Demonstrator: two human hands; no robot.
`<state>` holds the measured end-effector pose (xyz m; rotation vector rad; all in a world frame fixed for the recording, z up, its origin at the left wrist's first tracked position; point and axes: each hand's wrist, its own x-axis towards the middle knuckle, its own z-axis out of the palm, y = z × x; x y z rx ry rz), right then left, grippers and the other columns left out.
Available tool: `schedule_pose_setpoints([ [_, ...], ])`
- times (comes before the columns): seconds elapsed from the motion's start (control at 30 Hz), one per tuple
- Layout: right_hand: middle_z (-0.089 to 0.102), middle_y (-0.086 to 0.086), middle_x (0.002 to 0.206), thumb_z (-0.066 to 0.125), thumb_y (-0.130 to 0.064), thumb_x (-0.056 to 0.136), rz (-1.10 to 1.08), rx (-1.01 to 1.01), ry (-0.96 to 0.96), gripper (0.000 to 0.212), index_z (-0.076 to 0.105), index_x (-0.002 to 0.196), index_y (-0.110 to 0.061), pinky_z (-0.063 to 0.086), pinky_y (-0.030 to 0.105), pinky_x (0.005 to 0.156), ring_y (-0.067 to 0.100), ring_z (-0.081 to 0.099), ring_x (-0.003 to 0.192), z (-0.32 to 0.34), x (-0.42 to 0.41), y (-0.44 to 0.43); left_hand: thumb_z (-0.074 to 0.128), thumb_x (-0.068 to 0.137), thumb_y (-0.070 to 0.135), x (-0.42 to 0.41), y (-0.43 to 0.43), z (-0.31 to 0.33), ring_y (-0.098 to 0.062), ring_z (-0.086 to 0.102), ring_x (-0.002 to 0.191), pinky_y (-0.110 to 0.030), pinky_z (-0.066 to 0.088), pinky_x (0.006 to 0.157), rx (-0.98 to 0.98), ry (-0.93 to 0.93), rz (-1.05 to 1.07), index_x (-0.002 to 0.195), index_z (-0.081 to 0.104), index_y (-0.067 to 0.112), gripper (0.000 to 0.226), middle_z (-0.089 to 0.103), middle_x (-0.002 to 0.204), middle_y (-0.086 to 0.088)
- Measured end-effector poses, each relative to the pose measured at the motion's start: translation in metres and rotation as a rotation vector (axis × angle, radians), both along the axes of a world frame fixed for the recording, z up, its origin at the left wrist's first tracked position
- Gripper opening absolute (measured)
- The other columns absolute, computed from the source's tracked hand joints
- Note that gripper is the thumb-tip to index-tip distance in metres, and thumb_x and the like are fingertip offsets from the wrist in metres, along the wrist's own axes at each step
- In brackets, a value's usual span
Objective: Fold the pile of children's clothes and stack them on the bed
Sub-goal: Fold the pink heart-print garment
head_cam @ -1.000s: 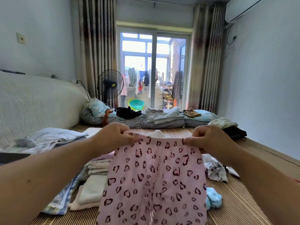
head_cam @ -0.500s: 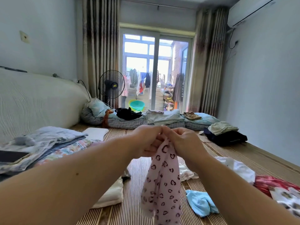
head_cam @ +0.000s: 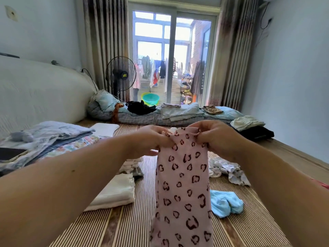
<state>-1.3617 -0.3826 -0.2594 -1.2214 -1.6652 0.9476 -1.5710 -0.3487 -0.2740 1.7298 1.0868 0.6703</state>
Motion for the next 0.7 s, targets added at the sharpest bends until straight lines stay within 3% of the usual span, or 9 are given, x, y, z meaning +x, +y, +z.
schedule_pose_setpoints([
  [0.07, 0.073, 0.013, 0.093, 0.057, 0.011, 0.075, -0.066, 0.034, -0.171, 0.033, 0.074, 0.091, -0.012, 0.054, 0.048, 0.092, 0.031, 0.068, 0.092, -0.005, 0.005, 0.015, 0.071, 0.08, 0.018, 0.005, 0.011, -0.002, -0.017, 0.061, 0.083, -0.032, 0.053, 0.082, 0.069, 0.053, 0.054, 0.086, 0.069, 0.02, 0.007, 0.068, 0.091, -0.006],
  [0.13, 0.074, 0.009, 0.09, 0.061, 0.004, 0.075, -0.121, 0.071, -0.315, 0.028, 0.076, 0.091, -0.013, 0.055, 0.046, 0.088, 0.028, 0.068, 0.093, -0.011, 0.004, 0.031, 0.067, 0.083, 0.016, 0.015, 0.023, -0.003, -0.011, 0.051, 0.064, -0.018, 0.042, 0.057, 0.206, 0.229, 0.17, 0.072, 0.065, 0.021, 0.013, 0.062, 0.074, 0.0],
  [0.17, 0.074, 0.009, 0.09, 0.061, 0.002, 0.077, -0.142, 0.078, -0.341, 0.025, 0.076, 0.091, -0.012, 0.056, 0.045, 0.088, 0.028, 0.067, 0.094, -0.013, 0.003, 0.04, 0.067, 0.084, 0.016, 0.019, 0.031, -0.003, -0.01, 0.048, 0.061, -0.018, 0.039, 0.054, 0.262, 0.279, 0.225, 0.071, 0.063, 0.02, 0.014, 0.06, 0.071, 0.001],
  [0.27, 0.072, 0.008, 0.089, 0.058, 0.003, 0.081, -0.191, 0.106, -0.32, 0.024, 0.073, 0.083, -0.015, 0.056, 0.045, 0.086, 0.029, 0.066, 0.093, -0.017, 0.002, 0.066, 0.065, 0.083, 0.014, 0.029, 0.055, -0.004, -0.015, 0.051, 0.066, -0.025, 0.04, 0.059, 0.333, 0.265, 0.304, 0.077, 0.062, 0.014, 0.007, 0.06, 0.076, -0.004],
  [0.4, 0.066, -0.002, 0.077, 0.056, 0.004, 0.082, -0.224, 0.164, -0.254, 0.03, 0.067, 0.073, -0.022, 0.049, 0.03, 0.068, 0.017, 0.057, 0.076, -0.027, 0.003, 0.085, 0.064, 0.084, 0.012, 0.035, 0.067, -0.008, -0.016, 0.047, 0.067, -0.026, 0.035, 0.057, 0.409, 0.218, 0.342, 0.084, 0.062, 0.011, 0.002, 0.055, 0.074, -0.003],
  [0.57, 0.064, -0.007, 0.08, 0.061, -0.006, 0.087, -0.124, 0.155, -0.443, 0.021, 0.064, 0.079, -0.026, 0.042, 0.016, 0.053, 0.007, 0.056, 0.07, -0.072, 0.006, 0.066, 0.07, 0.082, 0.02, 0.016, 0.051, -0.056, -0.013, 0.052, 0.064, -0.023, 0.04, 0.055, 0.294, 0.302, 0.256, 0.084, 0.062, 0.012, 0.011, 0.064, 0.078, -0.002],
  [0.63, 0.064, -0.003, 0.08, 0.063, -0.004, 0.085, -0.038, 0.073, -0.481, 0.027, 0.064, 0.075, -0.029, 0.049, 0.026, 0.052, 0.012, 0.059, 0.066, -0.109, 0.008, 0.051, 0.071, 0.084, 0.024, 0.007, 0.036, -0.09, -0.009, 0.053, 0.062, -0.019, 0.042, 0.053, 0.266, 0.425, 0.191, 0.083, 0.062, 0.021, 0.01, 0.066, 0.081, 0.001],
  [0.7, 0.065, -0.005, 0.077, 0.065, -0.003, 0.082, 0.046, -0.042, -0.563, 0.033, 0.063, 0.069, -0.033, 0.054, 0.034, 0.061, 0.013, 0.059, 0.067, -0.148, 0.009, 0.033, 0.071, 0.084, 0.029, 0.0, 0.015, -0.125, -0.003, 0.05, 0.057, -0.013, 0.038, 0.049, 0.225, 0.525, 0.11, 0.079, 0.061, 0.027, 0.011, 0.063, 0.075, 0.008],
])
